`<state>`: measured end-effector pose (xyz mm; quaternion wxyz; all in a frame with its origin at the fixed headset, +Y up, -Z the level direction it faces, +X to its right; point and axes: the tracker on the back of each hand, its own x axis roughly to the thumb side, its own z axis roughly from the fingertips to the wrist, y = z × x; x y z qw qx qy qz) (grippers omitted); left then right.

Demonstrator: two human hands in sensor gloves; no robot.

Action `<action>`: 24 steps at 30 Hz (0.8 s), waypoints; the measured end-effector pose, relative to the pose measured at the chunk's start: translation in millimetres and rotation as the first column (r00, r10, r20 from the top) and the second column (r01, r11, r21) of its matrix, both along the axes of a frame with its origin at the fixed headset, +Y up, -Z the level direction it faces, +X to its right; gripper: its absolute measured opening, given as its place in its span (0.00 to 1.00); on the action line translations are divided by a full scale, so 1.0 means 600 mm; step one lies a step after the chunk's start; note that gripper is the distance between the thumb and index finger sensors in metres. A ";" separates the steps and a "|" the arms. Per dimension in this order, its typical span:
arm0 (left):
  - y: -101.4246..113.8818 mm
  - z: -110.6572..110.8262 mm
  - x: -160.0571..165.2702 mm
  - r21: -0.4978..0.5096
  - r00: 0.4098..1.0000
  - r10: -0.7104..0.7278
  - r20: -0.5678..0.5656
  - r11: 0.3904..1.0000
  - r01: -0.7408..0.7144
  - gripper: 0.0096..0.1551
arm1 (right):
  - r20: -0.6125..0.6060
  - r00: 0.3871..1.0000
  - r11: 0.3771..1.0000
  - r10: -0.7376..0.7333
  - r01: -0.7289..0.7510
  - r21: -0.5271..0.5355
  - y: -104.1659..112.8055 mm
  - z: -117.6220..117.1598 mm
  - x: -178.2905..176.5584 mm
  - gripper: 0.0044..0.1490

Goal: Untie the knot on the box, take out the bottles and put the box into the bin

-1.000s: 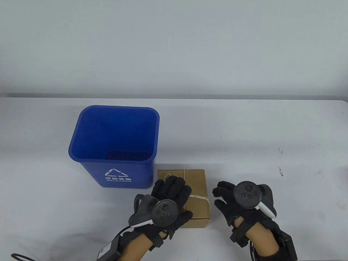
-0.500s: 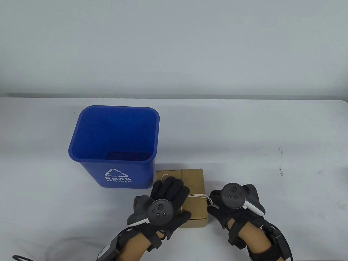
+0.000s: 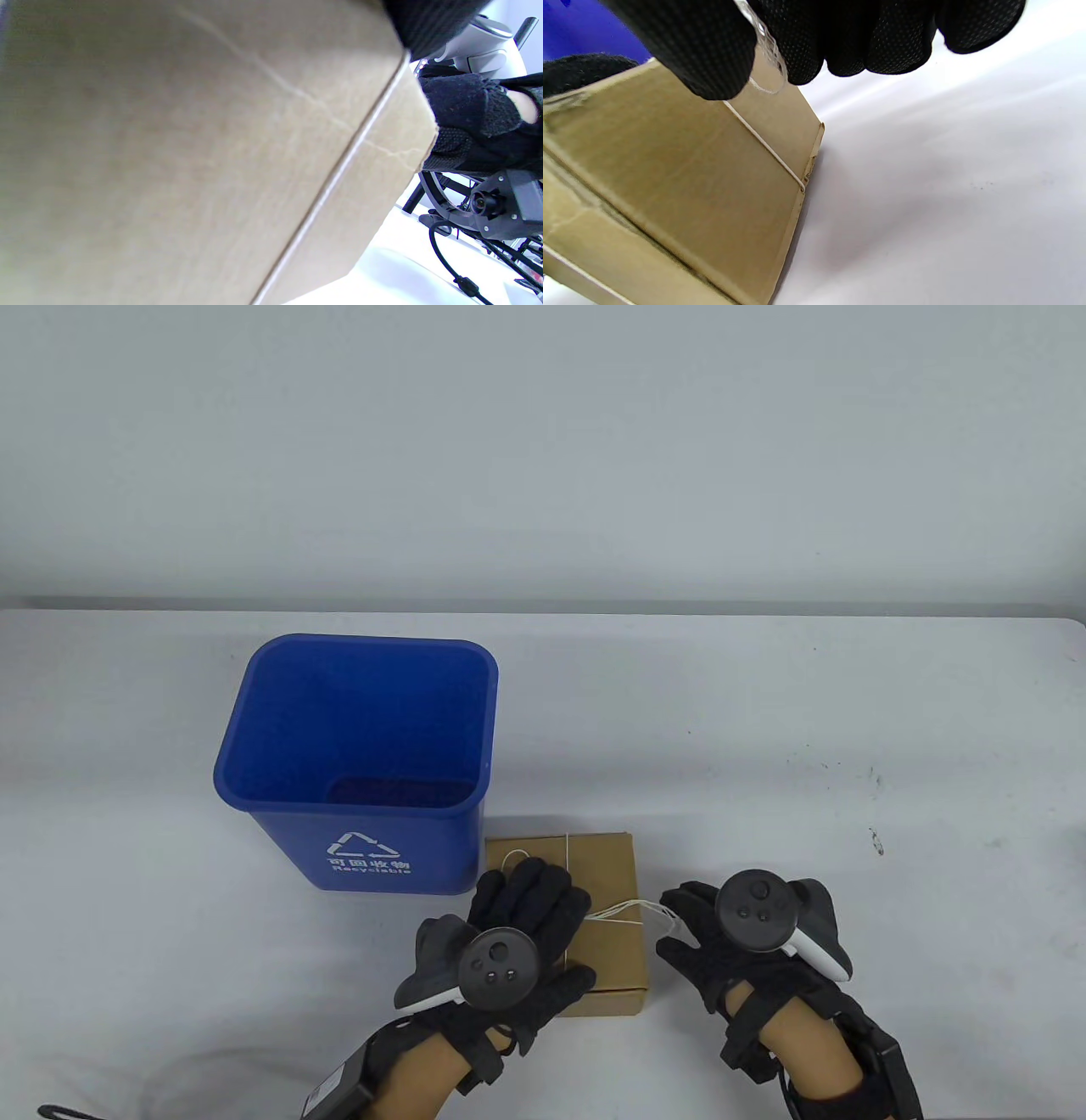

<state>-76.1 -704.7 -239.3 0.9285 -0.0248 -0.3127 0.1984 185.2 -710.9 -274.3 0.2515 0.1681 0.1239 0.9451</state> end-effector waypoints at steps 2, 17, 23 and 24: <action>0.000 0.000 0.000 -0.001 1.000 0.000 0.001 1.000 0.000 0.51 | 0.007 1.000 1.000 -0.011 0.011 0.013 0.000 -0.001 0.001 0.38; -0.001 -0.001 0.000 -0.006 1.000 0.002 0.003 1.000 -0.002 0.51 | 0.034 0.988 0.976 -0.152 0.145 0.162 0.000 -0.006 -0.007 0.38; -0.001 0.000 0.000 -0.012 1.000 -0.002 0.004 1.000 0.002 0.51 | 0.048 0.985 0.950 -0.163 0.143 0.277 0.005 -0.007 -0.009 0.24; 0.000 0.000 0.000 -0.012 1.000 -0.002 0.004 1.000 0.002 0.51 | 0.052 0.985 0.948 -0.163 0.142 0.284 0.006 -0.007 -0.007 0.24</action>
